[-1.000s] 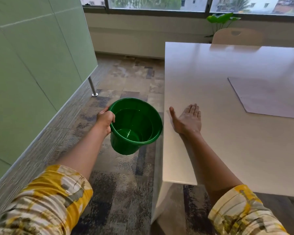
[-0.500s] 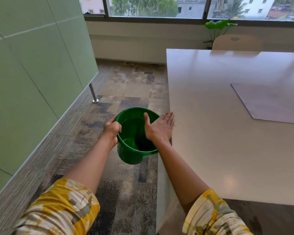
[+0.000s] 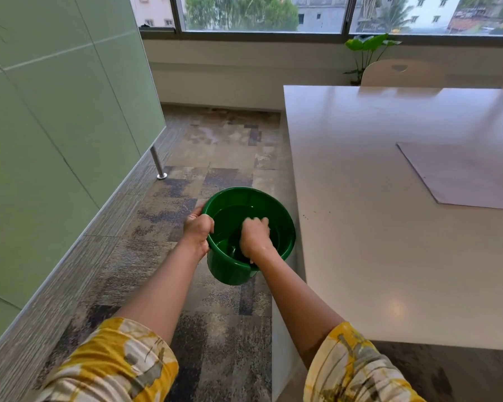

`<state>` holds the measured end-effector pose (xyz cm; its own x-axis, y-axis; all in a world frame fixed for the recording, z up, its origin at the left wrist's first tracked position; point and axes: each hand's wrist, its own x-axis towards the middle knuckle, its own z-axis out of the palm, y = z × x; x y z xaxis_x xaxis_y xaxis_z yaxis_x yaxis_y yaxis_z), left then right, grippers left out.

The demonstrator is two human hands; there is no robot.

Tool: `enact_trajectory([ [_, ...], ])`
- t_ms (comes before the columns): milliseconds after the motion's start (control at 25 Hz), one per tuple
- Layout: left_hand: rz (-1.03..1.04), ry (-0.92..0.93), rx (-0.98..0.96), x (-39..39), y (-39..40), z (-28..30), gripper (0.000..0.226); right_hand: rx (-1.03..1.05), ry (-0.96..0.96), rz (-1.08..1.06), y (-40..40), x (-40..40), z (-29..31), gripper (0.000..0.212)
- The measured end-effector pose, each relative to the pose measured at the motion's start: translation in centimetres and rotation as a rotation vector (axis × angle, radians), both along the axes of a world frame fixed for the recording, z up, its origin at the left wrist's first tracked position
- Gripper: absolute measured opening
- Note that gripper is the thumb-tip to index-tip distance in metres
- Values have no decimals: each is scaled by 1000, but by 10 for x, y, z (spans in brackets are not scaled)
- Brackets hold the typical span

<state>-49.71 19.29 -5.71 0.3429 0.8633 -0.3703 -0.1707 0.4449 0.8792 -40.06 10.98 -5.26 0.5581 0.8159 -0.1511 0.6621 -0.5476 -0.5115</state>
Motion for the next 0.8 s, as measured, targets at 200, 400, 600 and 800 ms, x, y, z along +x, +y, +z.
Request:
enact_trajectory([
  [200, 0, 2, -10, 1, 4, -3, 75, 75, -60, -22, -7, 12, -1, 17],
  [400, -11, 2, -16, 3, 5, 1, 74, 154, -198, -29, -7, 12, 7, 20],
  [600, -12, 0, -24, 3, 5, 2, 77, 178, -236, 167, -3, 16, 7, 25],
  [800, -32, -1, -10, 0, 4, 2, 77, 147, -262, 312, -9, 27, 11, 72],
])
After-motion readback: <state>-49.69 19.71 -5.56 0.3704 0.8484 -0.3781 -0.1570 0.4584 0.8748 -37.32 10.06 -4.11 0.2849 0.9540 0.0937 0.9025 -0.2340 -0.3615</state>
